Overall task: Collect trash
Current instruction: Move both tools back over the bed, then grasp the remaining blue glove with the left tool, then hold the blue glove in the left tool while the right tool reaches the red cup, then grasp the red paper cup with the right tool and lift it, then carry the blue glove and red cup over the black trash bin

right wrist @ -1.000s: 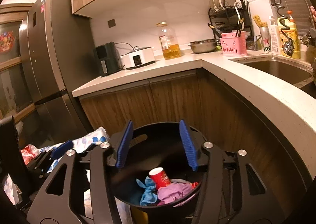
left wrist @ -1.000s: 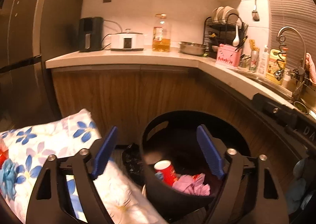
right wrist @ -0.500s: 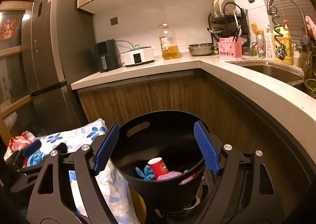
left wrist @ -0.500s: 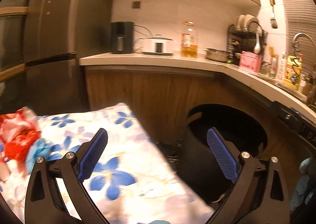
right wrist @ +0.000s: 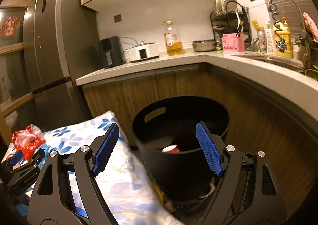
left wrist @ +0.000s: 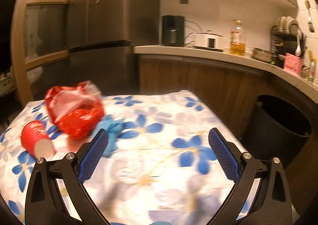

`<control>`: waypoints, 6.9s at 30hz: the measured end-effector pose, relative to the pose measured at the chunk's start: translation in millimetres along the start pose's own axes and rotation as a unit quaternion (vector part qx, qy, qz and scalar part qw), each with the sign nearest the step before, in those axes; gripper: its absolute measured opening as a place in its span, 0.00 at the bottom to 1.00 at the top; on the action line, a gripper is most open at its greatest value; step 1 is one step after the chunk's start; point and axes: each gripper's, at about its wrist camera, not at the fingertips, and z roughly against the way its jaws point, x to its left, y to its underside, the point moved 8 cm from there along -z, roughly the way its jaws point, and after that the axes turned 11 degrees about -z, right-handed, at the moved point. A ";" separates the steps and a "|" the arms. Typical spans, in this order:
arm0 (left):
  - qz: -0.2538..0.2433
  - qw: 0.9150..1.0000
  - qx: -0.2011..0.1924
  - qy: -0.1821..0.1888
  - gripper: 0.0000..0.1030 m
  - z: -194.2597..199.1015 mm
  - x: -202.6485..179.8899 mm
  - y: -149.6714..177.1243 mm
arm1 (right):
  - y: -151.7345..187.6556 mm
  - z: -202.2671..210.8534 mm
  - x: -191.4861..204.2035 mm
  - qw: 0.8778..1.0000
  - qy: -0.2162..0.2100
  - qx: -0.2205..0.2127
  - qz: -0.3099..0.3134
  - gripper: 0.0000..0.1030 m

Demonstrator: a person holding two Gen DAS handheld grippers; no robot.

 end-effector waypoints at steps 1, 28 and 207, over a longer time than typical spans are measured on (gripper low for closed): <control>0.003 1.000 0.003 -0.008 0.94 -2.8 9.6 3.2 | 5.5 -0.5 7.0 1.000 -0.005 0.005 0.001 0.77; 0.035 0.989 0.143 -0.020 0.38 -96.6 73.2 52.9 | 57.6 -18.3 117.7 0.995 -0.079 0.053 0.030 0.77; -0.100 0.955 -0.077 0.267 0.03 8.5 -227.6 -95.2 | -48.2 -40.3 -59.2 1.000 0.010 0.006 0.004 0.52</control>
